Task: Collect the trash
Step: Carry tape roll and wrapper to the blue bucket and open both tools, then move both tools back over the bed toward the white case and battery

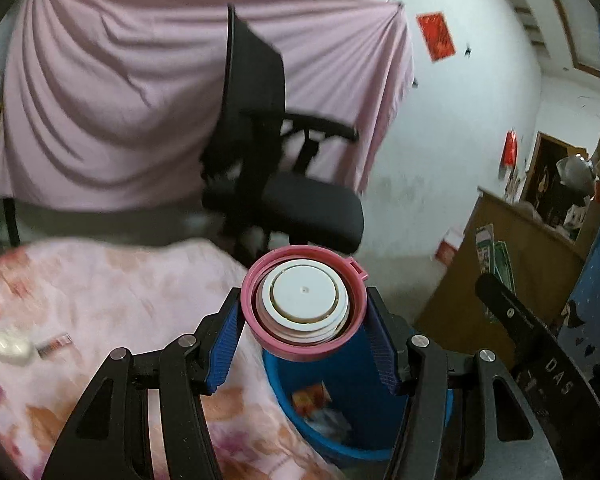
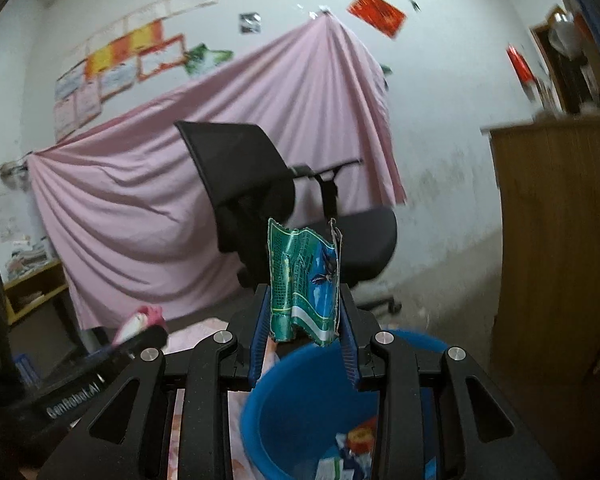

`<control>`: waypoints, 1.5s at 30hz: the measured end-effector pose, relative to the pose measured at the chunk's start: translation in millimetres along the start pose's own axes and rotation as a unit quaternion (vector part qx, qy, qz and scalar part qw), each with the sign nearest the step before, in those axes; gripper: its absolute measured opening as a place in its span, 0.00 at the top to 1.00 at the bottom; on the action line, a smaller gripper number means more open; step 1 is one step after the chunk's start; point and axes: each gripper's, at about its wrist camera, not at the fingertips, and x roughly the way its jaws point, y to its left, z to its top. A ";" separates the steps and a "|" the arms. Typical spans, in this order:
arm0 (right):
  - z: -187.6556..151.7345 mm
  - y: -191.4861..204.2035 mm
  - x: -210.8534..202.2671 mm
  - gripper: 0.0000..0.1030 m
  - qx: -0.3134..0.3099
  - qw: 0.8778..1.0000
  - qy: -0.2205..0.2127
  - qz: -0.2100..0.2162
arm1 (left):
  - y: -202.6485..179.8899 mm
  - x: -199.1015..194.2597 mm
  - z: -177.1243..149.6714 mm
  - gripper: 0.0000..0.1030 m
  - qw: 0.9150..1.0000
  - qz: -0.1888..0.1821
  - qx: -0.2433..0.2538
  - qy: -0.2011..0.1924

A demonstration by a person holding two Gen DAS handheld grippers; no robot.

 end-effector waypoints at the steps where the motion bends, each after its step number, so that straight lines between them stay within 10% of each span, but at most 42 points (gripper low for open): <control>1: -1.1 -3.8 2.9 0.70 0.007 1.000 0.010 -0.003 | 0.1 4.4 -0.6 0.49 1.000 0.000 -0.003 0.012; 19: -8.5 -36.6 18.9 0.50 0.074 0.994 0.072 -0.025 | -8.2 25.3 -20.4 0.34 0.997 0.005 0.020 0.074; 31: -3.7 -28.9 13.2 0.25 0.063 0.996 0.050 -0.026 | 15.5 -5.7 -5.4 0.29 0.999 0.037 0.006 0.024; 45: 13.6 21.7 -2.6 0.00 0.027 0.999 -0.013 0.017 | 51.2 -73.9 8.7 0.02 0.988 0.124 0.025 -0.094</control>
